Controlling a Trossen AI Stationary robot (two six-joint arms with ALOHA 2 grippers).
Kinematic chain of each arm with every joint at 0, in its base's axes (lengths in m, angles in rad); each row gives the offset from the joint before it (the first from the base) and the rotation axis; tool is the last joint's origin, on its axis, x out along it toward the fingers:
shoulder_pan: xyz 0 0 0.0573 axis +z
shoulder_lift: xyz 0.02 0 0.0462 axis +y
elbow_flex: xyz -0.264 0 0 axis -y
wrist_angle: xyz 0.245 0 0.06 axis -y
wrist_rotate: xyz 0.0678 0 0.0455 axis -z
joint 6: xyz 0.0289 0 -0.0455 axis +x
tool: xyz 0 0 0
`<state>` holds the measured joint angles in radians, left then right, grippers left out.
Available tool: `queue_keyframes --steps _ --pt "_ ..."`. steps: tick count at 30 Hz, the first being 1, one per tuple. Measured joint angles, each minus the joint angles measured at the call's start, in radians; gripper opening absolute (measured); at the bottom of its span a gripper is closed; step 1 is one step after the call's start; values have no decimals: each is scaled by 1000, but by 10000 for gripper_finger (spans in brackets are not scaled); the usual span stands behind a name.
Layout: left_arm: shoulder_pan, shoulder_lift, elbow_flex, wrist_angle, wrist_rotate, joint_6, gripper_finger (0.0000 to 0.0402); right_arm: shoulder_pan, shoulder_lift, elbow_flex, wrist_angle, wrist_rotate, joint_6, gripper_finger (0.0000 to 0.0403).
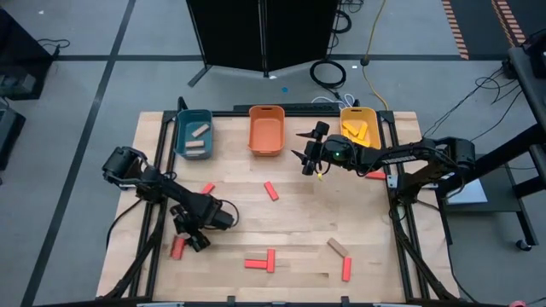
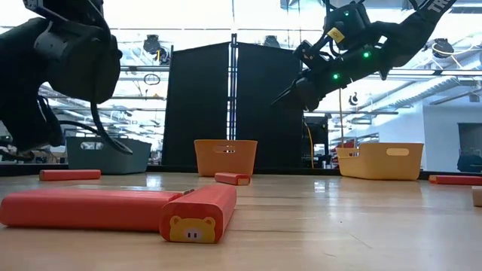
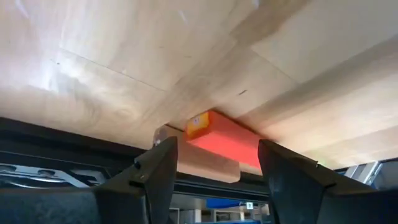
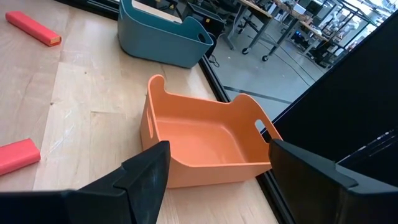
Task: Sort blocks
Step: Put the brown block into the blue bin
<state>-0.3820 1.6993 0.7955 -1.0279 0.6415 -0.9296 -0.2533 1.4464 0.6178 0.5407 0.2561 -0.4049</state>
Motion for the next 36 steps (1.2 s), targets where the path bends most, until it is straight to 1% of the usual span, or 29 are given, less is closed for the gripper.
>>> queue_keyframes --steps 3,10,12,14,18,26,36 --pt "0 0 12 -29 -3 19 221 0 0 0 1 0 0 267" --pt "0 0 30 -235 -36 42 221 0 0 0 1 0 0 267" --pt "0 0 30 -248 -37 52 221 0 0 0 1 -1 0 267" --pt "0 0 30 -229 -31 52 221 1 0 0 -1 -1 0 267" --pt "0 0 25 -179 17 24 221 13 0 0 -6 0 -1 267" --pt "-10 0 -47 -100 66 -7 221 25 0 0 -7 -1 -7 267" --pt "-33 0 -118 23 117 -9 221 26 0 0 -7 0 -7 267"
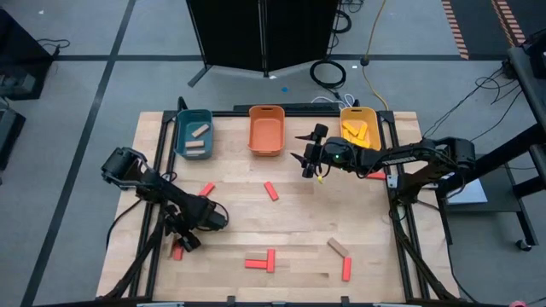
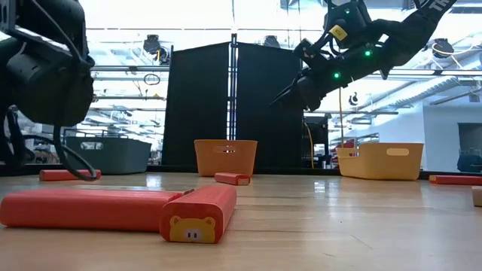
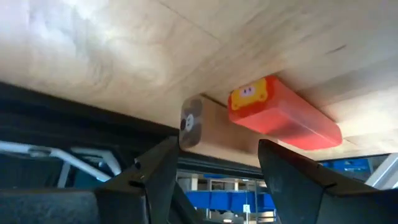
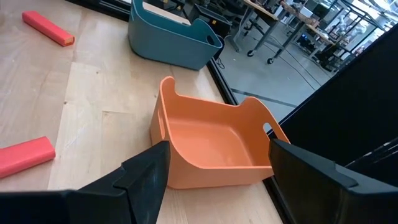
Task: Sort blocks
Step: Put the brown block into the blue bin
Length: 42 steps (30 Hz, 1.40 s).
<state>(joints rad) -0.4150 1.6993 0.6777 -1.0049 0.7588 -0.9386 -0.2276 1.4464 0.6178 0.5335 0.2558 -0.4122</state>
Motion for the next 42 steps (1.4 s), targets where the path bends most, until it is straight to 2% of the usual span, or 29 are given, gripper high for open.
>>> queue_keyframes --steps 7,21,26,30,34,37,42 --pt "-2 0 -51 80 35 -21 209 0 0 0 -13 0 4 267" --pt "-1 -1 -47 86 35 63 52 0 0 0 -29 0 26 267" --pt "5 -7 -27 73 0 134 38 0 0 0 -32 0 26 267" --pt "43 -59 14 74 -105 161 48 1 0 0 -32 1 26 267" --pt "119 -158 63 69 -266 191 47 0 0 0 -37 4 33 267" --pt "200 -250 109 74 -447 264 46 0 0 0 -37 4 34 267" --pt "387 -408 164 92 -806 441 46 -7 0 0 -20 4 10 267"
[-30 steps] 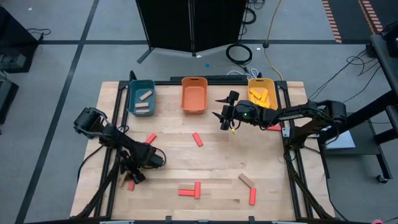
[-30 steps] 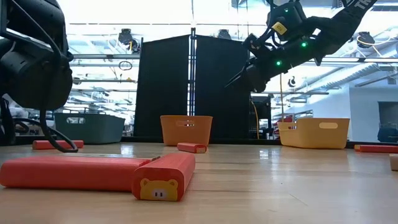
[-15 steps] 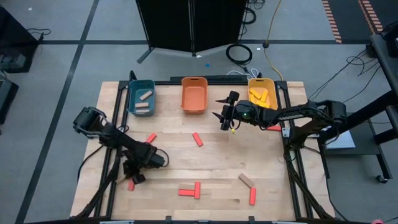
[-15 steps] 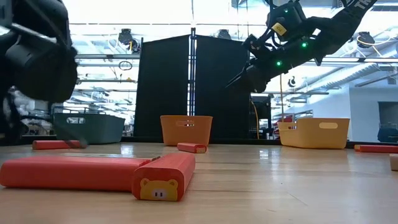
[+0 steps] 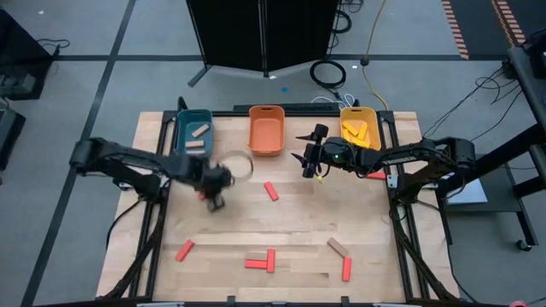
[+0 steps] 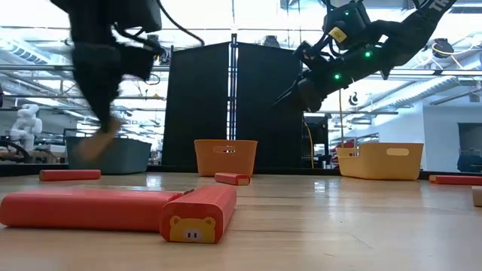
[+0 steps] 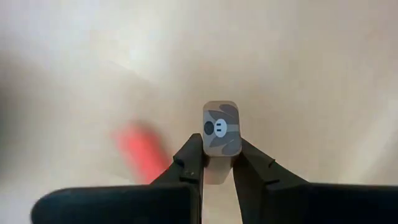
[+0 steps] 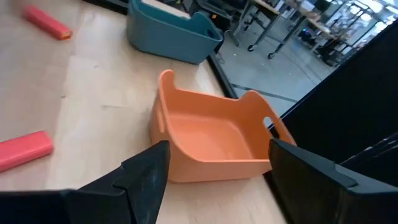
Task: Sort blocks
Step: Put the brown block into the blue bin
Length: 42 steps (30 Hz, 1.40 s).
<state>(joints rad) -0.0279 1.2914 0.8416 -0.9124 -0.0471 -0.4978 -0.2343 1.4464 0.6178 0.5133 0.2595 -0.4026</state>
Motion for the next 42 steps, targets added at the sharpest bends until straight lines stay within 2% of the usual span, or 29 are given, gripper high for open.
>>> queue_keyframes --steps 3,5,9,12,15,21,26,28,34,42 --pt "151 -63 2 59 -232 60 46 -11 0 0 14 1 -3 267" --pt "263 -82 2 114 -307 83 46 -17 0 0 12 6 -5 267" --pt "451 -83 2 148 -313 138 45 -20 0 0 -3 74 -35 267" --pt "547 -83 2 144 -342 172 45 -23 -3 0 -2 141 -90 267" --pt "623 -89 2 153 -355 208 45 -48 -14 0 13 154 -93 267" --pt "694 -100 1 249 -304 303 45 -154 -16 0 26 129 -28 267" --pt "734 -135 65 298 -96 351 45 -221 -16 0 28 70 12 267" --pt "749 -143 101 261 -100 350 45 -240 -16 0 28 68 11 267" --pt "807 -142 155 49 -254 313 45 -271 -16 0 34 68 15 267" --pt "876 -62 75 -22 -213 273 45 -267 -16 0 32 33 22 267"
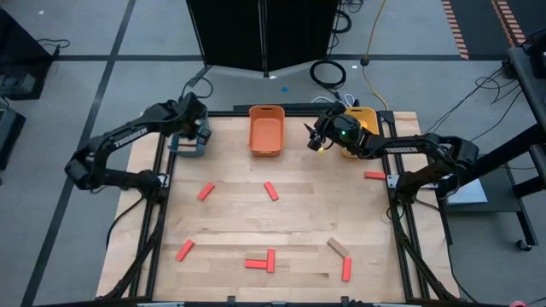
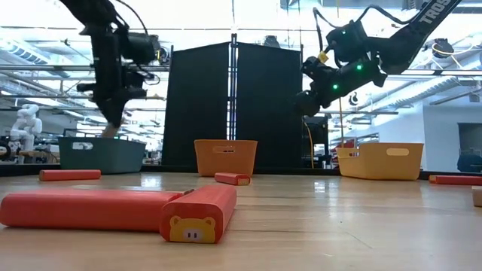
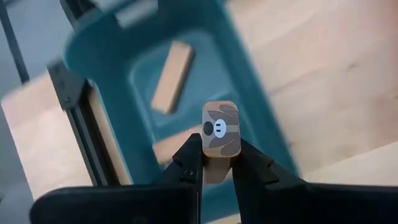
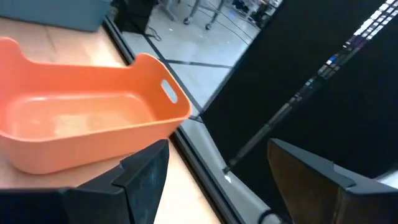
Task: Sort blocks
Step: Put the brown block into the blue bin
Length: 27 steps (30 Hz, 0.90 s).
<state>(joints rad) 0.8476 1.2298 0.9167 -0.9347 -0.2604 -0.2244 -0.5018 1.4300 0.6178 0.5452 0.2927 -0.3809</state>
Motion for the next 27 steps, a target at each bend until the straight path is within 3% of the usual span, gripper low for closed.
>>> queue_keyframes --steps 6,14,17,19,22,25,27 --pt "3 74 -2 47 5 102 82 3 -1 0 22 -11 15 267" --pt "4 49 74 17 -3 165 161 62 -18 0 2 -11 102 267" --pt "-18 15 69 145 40 181 167 92 -18 0 -1 -11 109 267" --pt "-62 -14 25 327 147 215 167 122 -18 0 -16 -11 125 267" --pt "-152 -27 -72 642 430 348 168 176 -18 3 -39 -18 154 267" --pt "-239 -18 -150 926 732 462 168 236 -24 80 -235 -83 203 267" --pt "-291 3 -186 1059 861 506 169 282 -27 180 -439 -106 253 267"
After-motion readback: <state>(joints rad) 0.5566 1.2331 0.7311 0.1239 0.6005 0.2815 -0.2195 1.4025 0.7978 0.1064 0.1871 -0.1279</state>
